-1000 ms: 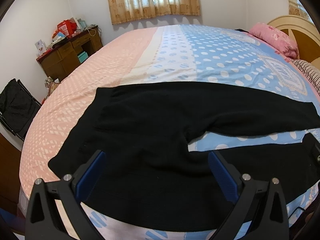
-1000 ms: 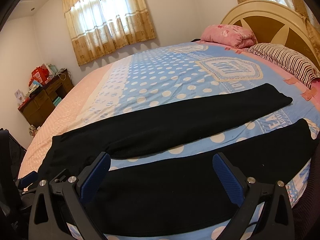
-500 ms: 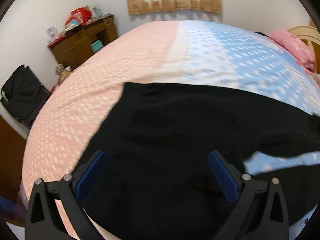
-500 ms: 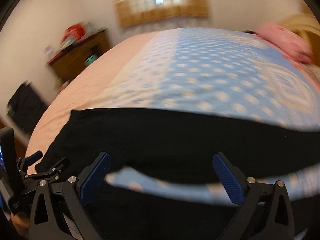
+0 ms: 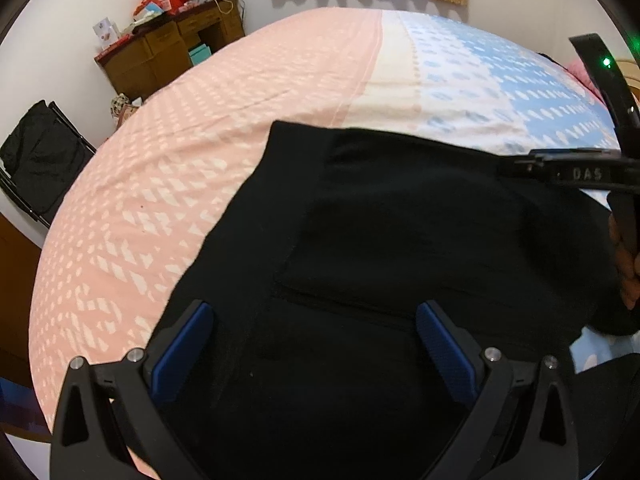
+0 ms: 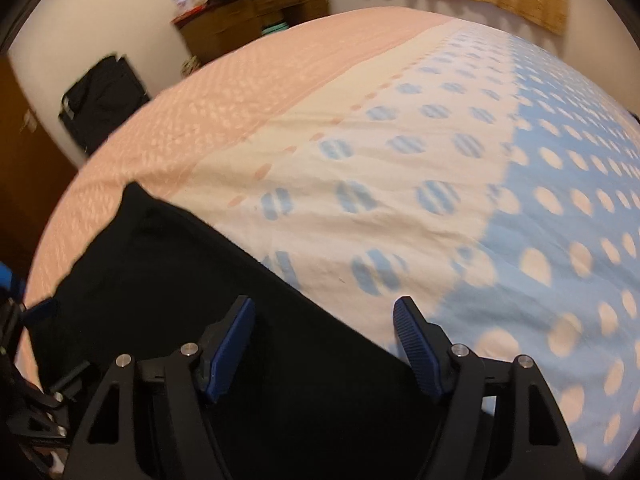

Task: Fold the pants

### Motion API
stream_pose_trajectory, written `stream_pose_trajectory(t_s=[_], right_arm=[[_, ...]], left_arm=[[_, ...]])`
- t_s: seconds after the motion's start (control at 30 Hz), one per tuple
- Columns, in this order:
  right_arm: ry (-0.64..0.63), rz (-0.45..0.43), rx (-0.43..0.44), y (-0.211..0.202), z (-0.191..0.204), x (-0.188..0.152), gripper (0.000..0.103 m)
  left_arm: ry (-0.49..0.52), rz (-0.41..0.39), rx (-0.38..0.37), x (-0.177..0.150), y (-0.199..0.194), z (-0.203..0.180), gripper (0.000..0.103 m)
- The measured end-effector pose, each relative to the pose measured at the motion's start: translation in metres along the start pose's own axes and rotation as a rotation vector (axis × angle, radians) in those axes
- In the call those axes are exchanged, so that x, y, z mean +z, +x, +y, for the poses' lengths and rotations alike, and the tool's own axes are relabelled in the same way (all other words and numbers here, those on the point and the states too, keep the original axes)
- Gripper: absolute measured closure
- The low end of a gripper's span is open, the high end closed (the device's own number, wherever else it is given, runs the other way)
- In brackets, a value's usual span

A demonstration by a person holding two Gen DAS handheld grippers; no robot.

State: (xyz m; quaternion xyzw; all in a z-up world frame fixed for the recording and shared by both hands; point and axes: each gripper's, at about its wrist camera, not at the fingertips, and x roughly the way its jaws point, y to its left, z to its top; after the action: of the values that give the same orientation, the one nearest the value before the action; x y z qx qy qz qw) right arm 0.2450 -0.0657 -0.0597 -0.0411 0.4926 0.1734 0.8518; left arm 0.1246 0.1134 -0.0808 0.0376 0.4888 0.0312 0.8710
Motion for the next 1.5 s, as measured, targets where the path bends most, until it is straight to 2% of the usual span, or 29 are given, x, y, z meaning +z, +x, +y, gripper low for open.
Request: stream_pose_trajectory(t_s=[0.07,0.1,0.13,0.17,0.2,0.27,0.37,0.53,0.67,0.77,0.93,1.0,1.1,1.27,1.5], right_arm=[[-0.048,0.015,-0.042,0.007,0.009,-0.003,0.035],[-0.077,-0.005,-0.046,0.006,0.014,-0.005,0.044],[-0.093,-0.01,-0.016,0.004,0.016,-0.007,0.056],[-0.101,-0.009,0.028,0.001,0.018,-0.008,0.081],[-0.1,-0.003,0.032,0.0,0.02,-0.008,0.091],[-0.129,0.005,-0.006,-0.004,0.029,-0.011,0.097],[-0.136,-0.012,-0.017,-0.019,0.036,-0.014,0.098],[-0.172,-0.12,-0.039,-0.074,0.067,-0.028,0.099],[-0.174,-0.171,-0.02,-0.114,0.099,-0.06,0.099],[-0.182,-0.205,-0.024,-0.129,0.127,-0.095,0.099],[-0.198,-0.265,-0.043,-0.134,0.166,-0.152,0.099],[-0.185,-0.275,-0.026,-0.13,0.176,-0.17,0.099],[-0.217,-0.291,-0.063,-0.12,0.194,-0.192,0.099],[-0.185,-0.293,-0.064,-0.11,0.191,-0.2,0.099],[-0.157,-0.29,-0.061,-0.109,0.189,-0.202,0.099]], left_arm=[[0.002,0.0,0.007,-0.001,0.005,0.001,0.0],[0.002,-0.008,0.006,-0.001,0.004,0.001,0.0],[0.002,-0.011,0.005,-0.001,0.004,0.001,0.0],[0.002,-0.012,0.003,0.0,0.003,0.002,0.0],[0.002,-0.013,0.001,0.0,0.001,0.003,0.0],[-0.008,-0.017,0.006,-0.002,-0.005,0.009,0.0],[-0.025,-0.044,0.004,-0.005,-0.022,0.021,0.0],[-0.053,-0.085,0.001,-0.017,-0.049,0.048,0.0],[-0.069,-0.114,0.01,-0.026,-0.062,0.064,0.0],[-0.092,-0.126,-0.015,-0.03,-0.069,0.072,0.0],[-0.101,-0.147,-0.107,-0.031,-0.083,0.072,0.0],[-0.088,-0.163,-0.14,-0.032,-0.091,0.067,0.0],[-0.082,-0.174,-0.21,-0.03,-0.092,0.059,0.0],[-0.128,-0.143,-0.264,-0.03,-0.067,0.053,0.0],[-0.174,-0.151,-0.253,-0.033,-0.056,0.053,0.001]])
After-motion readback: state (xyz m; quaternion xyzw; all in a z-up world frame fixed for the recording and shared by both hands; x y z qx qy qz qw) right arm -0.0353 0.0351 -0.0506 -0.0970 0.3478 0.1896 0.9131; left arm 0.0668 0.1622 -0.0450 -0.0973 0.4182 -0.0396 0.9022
